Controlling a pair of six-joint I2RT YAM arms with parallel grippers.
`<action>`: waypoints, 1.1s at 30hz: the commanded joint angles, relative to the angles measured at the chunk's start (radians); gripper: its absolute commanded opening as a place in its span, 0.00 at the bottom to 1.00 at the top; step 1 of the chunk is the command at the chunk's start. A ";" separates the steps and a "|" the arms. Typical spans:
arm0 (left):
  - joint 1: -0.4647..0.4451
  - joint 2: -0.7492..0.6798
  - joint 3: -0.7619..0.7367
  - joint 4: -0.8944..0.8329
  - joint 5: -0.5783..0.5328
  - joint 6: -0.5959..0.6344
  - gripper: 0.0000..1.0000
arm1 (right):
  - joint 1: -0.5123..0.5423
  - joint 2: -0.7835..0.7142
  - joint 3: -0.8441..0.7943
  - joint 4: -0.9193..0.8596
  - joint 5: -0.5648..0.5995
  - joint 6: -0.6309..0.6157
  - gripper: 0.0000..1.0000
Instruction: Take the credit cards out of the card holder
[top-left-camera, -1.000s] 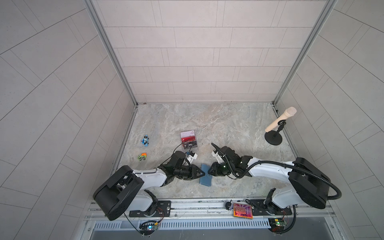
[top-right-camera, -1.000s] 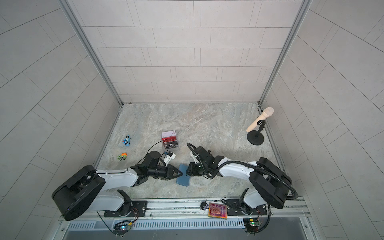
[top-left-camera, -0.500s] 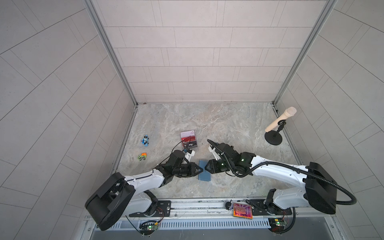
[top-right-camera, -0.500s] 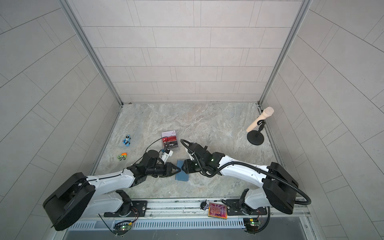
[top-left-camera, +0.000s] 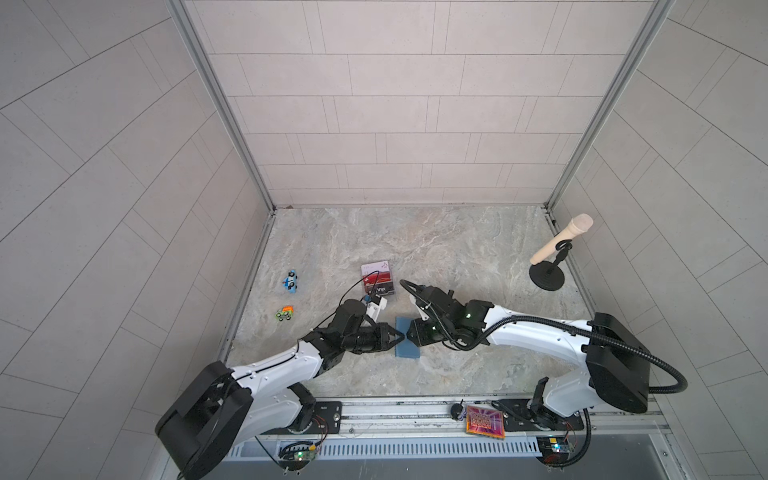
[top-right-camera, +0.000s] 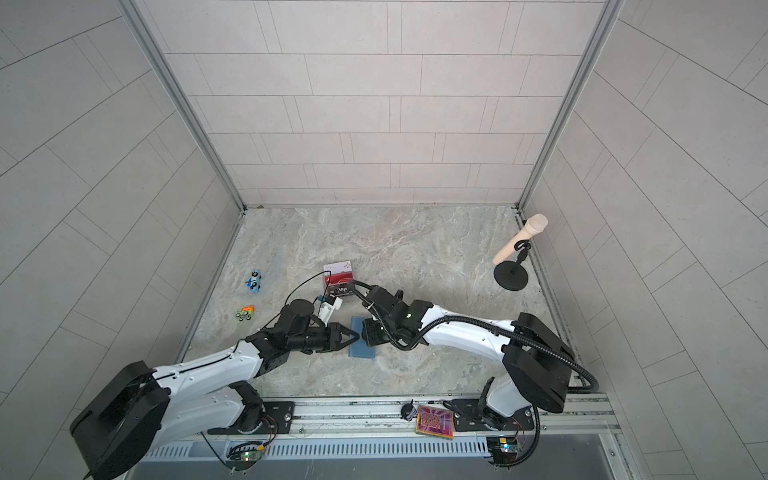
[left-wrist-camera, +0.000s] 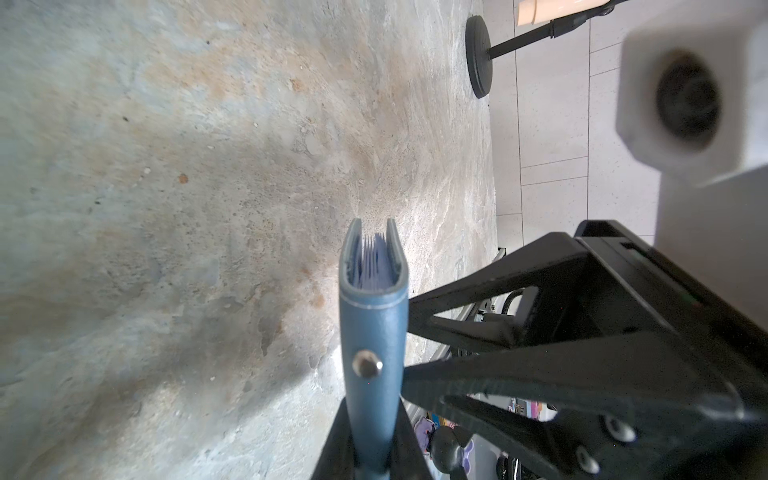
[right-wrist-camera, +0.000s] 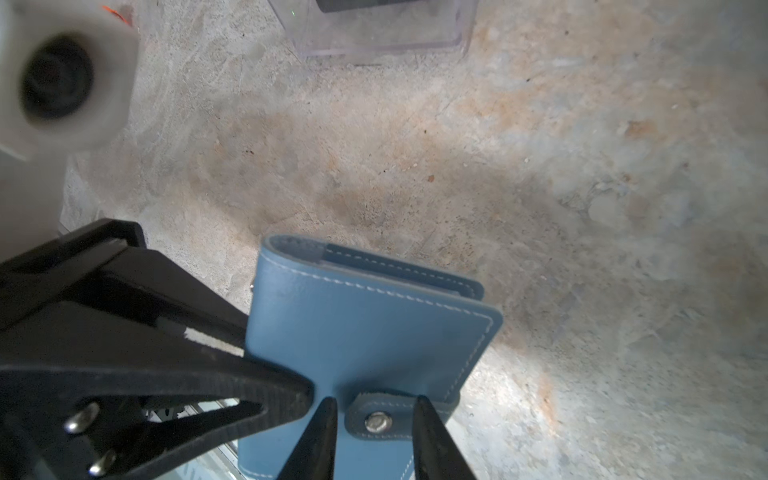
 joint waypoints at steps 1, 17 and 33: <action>-0.006 -0.016 0.021 0.006 -0.005 0.017 0.03 | 0.010 0.033 0.030 -0.003 0.010 -0.006 0.34; -0.006 -0.053 0.026 -0.037 -0.070 0.033 0.02 | 0.017 0.062 0.048 -0.080 0.056 0.005 0.14; -0.002 -0.054 0.080 -0.094 -0.080 0.074 0.01 | -0.023 -0.079 0.000 -0.121 0.078 -0.022 0.00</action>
